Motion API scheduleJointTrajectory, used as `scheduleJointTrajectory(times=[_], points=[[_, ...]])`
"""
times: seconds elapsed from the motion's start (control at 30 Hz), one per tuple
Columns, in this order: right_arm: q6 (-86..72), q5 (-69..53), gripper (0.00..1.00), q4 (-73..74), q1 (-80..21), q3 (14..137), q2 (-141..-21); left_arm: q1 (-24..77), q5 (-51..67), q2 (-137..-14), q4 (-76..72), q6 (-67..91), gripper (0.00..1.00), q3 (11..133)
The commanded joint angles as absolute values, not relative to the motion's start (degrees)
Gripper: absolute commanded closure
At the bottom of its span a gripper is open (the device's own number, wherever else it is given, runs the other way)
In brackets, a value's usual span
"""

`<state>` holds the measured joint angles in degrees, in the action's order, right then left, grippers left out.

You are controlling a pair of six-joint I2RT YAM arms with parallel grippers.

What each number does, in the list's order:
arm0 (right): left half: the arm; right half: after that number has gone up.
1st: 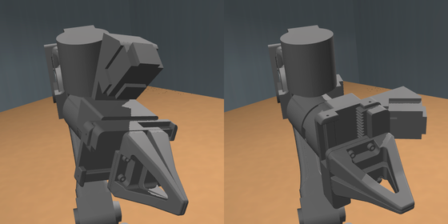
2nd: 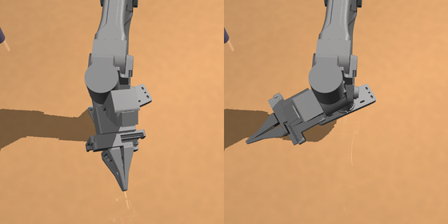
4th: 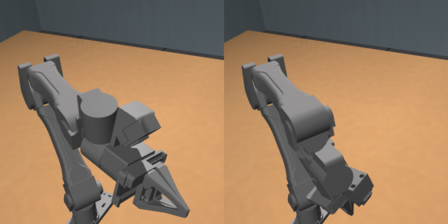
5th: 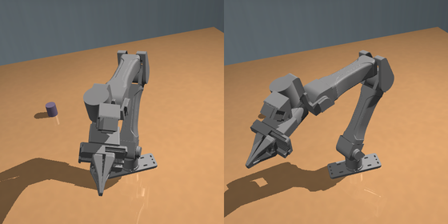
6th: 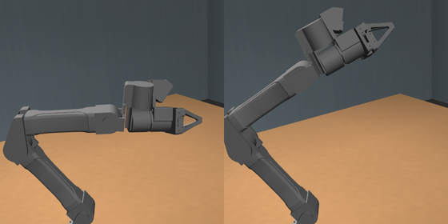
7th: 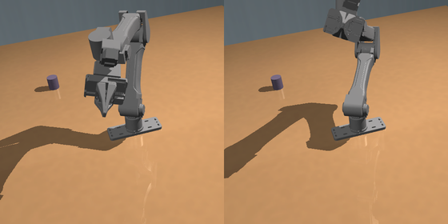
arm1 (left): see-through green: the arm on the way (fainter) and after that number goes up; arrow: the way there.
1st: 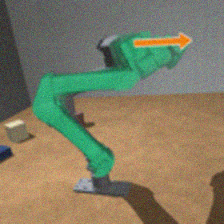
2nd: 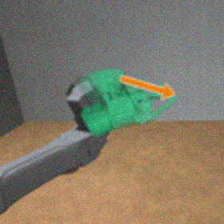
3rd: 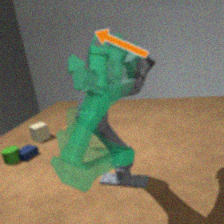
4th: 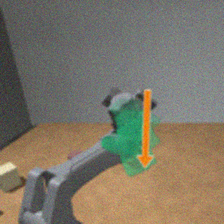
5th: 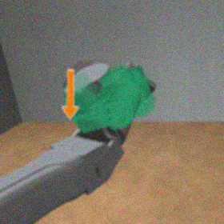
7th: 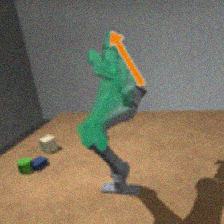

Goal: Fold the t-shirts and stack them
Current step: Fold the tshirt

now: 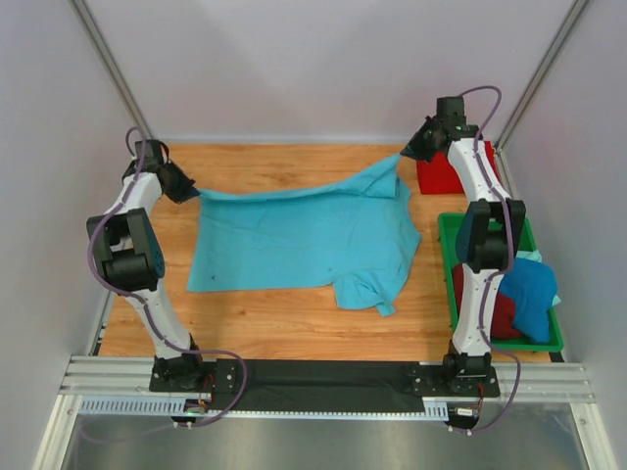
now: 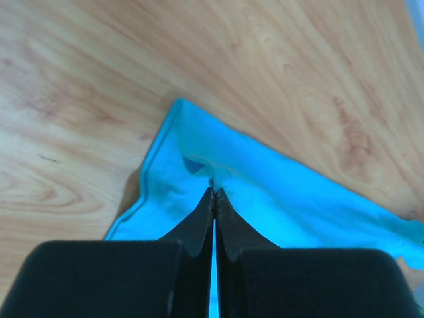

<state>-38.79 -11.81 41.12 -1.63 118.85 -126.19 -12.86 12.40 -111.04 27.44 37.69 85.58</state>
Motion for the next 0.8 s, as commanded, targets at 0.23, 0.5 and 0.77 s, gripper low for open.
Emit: scheduleJointTrajectory(times=[0.23, 0.5, 0.77], points=[[-45.6, -17.6, 1.00, 30.3, 1.6, 128.0, -133.0, -13.3, 19.2, -120.3, 16.8, 41.6, 1.00, 95.3], [-46.1, -19.1, 1.00, 28.1, 2.5, 130.3, -134.2, -14.0, 20.5, -123.0, 15.9, 40.6, 1.00, 98.6], [-46.8, -21.3, 1.00, 29.0, 2.9, 131.0, -134.7, -14.5, 21.2, -123.5, 18.2, 39.5, 1.00, 100.7]])
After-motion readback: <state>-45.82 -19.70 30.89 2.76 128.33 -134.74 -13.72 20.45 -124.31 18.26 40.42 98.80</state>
